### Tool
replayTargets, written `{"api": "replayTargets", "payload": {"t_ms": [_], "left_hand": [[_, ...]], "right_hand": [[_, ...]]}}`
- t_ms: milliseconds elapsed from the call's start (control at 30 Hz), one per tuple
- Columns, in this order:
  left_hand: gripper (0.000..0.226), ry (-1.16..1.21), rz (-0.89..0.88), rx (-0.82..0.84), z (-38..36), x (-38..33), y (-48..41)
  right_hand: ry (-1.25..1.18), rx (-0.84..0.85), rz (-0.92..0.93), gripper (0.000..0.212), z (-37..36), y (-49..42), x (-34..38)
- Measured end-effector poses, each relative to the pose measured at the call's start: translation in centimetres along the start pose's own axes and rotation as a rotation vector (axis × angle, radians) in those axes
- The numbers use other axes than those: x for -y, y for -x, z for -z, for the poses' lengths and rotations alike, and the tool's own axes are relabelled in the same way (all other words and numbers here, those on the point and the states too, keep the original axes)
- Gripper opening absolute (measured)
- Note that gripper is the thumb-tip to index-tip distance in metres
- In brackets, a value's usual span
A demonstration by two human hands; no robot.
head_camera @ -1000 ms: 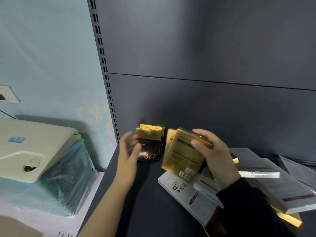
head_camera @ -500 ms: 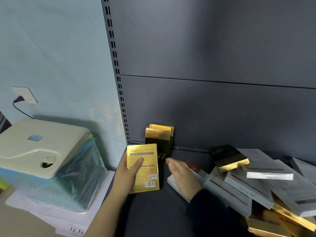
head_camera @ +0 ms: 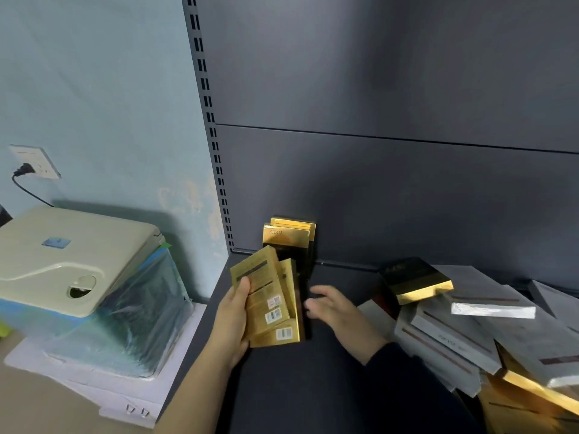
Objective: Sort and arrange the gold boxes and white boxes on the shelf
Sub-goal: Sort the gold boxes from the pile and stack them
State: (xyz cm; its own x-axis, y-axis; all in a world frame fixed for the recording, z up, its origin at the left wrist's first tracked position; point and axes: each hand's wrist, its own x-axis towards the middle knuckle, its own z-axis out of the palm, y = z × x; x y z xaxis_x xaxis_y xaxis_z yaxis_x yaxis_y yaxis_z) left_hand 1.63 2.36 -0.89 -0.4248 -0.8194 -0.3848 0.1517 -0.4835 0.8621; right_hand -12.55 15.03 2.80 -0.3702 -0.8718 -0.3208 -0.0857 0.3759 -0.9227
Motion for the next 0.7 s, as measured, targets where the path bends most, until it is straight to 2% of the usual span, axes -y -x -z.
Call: {"api": "replayTargets", "payload": {"t_ms": [67,100,167,267,333,467,567,700], "left_hand": [[0.039,0.038,0.043,0.039,-0.9,0.4,0.4],[0.043,0.048,0.058,0.043,-1.2,0.5,0.6],[0.049,0.007,0.027,0.018,-1.5,0.8,0.7],[0.045,-0.336,-0.143,-0.057,-1.7,0.7,0.8],[0.044,-0.446,-0.236,-0.056,-1.7,0.4,1.0],[0.023,-0.437,-0.33,-0.015,-1.3,-0.2,1.8],[0.044,-0.526,-0.197,0.181,-2.2,-0.8,2.5],[0.067,-0.188,0.046,0.449,-1.5,-1.6,3.0]], "right_hand": [[-0.317,0.127,-0.011,0.031,-1.5,-0.2,0.4],[-0.367,0.136,0.015,0.029,-2.2,-0.1,0.5],[-0.286,0.061,0.084,0.022,-3.0,0.0,0.4],[-0.184,-0.048,0.167,0.015,-3.9,0.4,0.3],[-0.253,-0.129,0.162,0.014,-4.2,0.6,0.4],[-0.424,-0.178,0.129,0.026,-3.3,0.9,0.9],[-0.3,-0.137,0.205,0.033,-3.3,1.2,1.2],[-0.148,0.0,0.19,0.048,-3.5,1.0,0.7]]}}
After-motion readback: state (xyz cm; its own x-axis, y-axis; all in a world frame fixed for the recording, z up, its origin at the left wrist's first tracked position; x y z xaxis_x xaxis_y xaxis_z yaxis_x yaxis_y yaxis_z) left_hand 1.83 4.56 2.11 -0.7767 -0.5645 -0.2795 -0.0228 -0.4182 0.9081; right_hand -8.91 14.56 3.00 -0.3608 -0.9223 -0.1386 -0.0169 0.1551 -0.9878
